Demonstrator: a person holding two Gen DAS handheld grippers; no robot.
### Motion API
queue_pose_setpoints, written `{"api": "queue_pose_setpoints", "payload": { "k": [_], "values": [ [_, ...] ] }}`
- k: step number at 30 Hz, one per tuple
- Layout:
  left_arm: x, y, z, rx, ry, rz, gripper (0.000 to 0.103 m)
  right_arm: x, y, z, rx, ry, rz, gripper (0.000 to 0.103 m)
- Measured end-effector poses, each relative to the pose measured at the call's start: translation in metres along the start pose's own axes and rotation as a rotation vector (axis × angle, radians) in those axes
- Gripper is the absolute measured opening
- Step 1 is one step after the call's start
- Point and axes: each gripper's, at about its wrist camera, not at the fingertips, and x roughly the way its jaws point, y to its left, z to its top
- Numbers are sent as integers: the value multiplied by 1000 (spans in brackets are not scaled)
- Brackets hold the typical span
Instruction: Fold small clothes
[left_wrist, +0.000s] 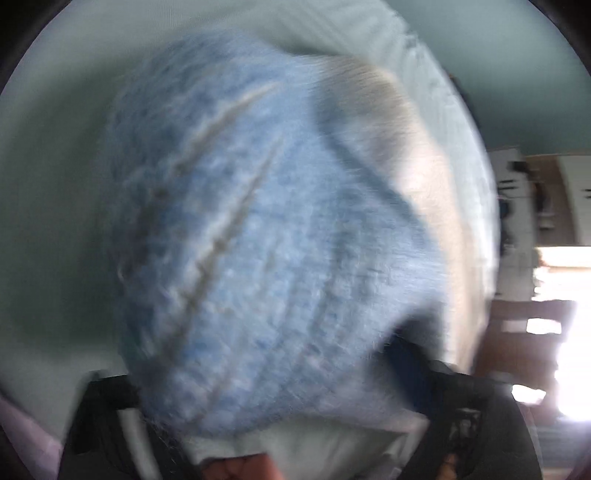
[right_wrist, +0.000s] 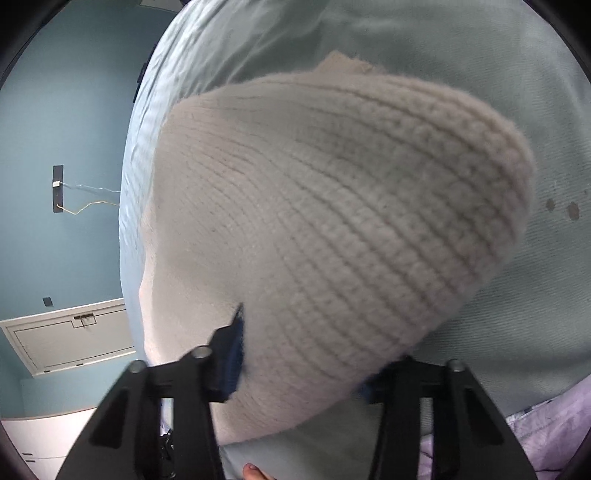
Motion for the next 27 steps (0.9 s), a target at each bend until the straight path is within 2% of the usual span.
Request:
{"api": "queue_pose_setpoints", "payload": {
  "k": [1, 3, 4, 7, 10, 12, 18, 21, 24, 27],
  "values": [
    [-6, 4, 1, -22, -14, -18, 62, -4, 4, -2, -27, -20, -6, 31],
    [-13, 9, 4, -52, -32, -61, 49, -7, 16, -3, -62, -56, -4, 29],
    [-19, 12, 2, -59, -38, -83, 44, -11, 19, -4, -69, -74, 15, 28],
    [-35, 13, -3, -46, -52, -125, 38, -32, 28, -9, -99, -117, 104, 26],
    [-56, 13, -15, -27, -71, -159, 36, -50, 36, -17, -134, -132, 135, 25],
    [-70, 10, -21, -12, -65, -168, 36, -59, 31, -21, -114, -116, 139, 25],
    [-99, 20, -66, 35, 17, -130, 35, -88, 0, -39, -61, -25, 114, 25],
    [-121, 25, -86, 74, 30, -130, 35, -97, 4, -45, -67, -10, 103, 25],
    [-135, 31, -85, 74, 50, -125, 35, -96, 10, -45, -78, 22, 50, 25],
    [-149, 20, -74, 82, 43, -121, 35, -98, 15, -44, -66, 63, 24, 25]
  ]
}}
